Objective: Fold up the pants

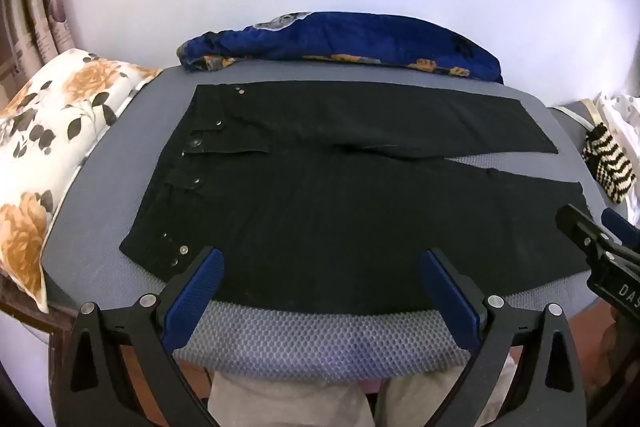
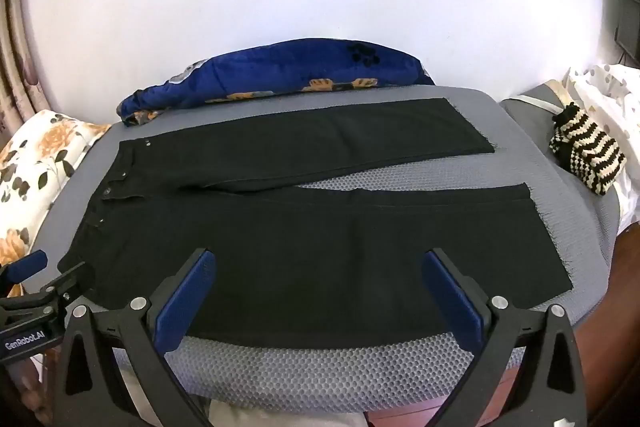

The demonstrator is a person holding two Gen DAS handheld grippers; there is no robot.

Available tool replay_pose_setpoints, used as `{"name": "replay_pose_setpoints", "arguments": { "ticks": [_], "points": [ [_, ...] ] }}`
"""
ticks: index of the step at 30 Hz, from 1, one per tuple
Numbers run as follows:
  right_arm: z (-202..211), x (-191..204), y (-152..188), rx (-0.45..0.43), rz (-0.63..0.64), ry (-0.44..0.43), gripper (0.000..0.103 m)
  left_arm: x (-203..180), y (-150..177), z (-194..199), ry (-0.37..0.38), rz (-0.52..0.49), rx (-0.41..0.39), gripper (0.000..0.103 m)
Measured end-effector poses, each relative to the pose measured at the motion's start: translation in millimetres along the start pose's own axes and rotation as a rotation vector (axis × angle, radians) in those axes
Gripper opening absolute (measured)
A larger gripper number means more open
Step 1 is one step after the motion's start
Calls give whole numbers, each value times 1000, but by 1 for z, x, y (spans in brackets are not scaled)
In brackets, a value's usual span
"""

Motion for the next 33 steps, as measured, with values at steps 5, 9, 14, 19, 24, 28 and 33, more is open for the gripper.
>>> {"name": "replay_pose_setpoints", "arguments": {
  "ticks": [5, 9, 14, 19, 24, 28, 33],
  "points": [
    [2, 0, -1, 10, 9, 1, 103, -3, 7, -3, 20, -1, 32, 98],
    [3, 2, -1, 8, 19, 1, 103, -1, 16, 5, 12, 16, 30, 98],
    [2, 9, 3, 3, 31, 8, 103, 3, 20, 6, 21, 30, 36, 98],
    [0, 7, 6, 8, 21, 12, 103, 1, 15, 2, 25, 28, 38, 98],
    [-1, 4, 7, 18, 17, 20, 103, 2, 18, 2, 42, 26, 36, 98],
    [-2, 5, 8, 23, 26, 21, 103, 3, 19, -2, 41, 27, 56, 98],
    [-3, 3, 10, 34, 28, 18, 103, 1, 21, -4, 7, 5, 58, 98]
  ]
}}
Point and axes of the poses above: each gripper's, at about its wrist camera, not at the fingertips, and z roughly against the way its jaws point, x to its left, y to its underside, the point moved 4 cm from there along -z, roughly the way its jaws point, and after that the axes turned 7 degrees about -x, right-handed, at the moved point
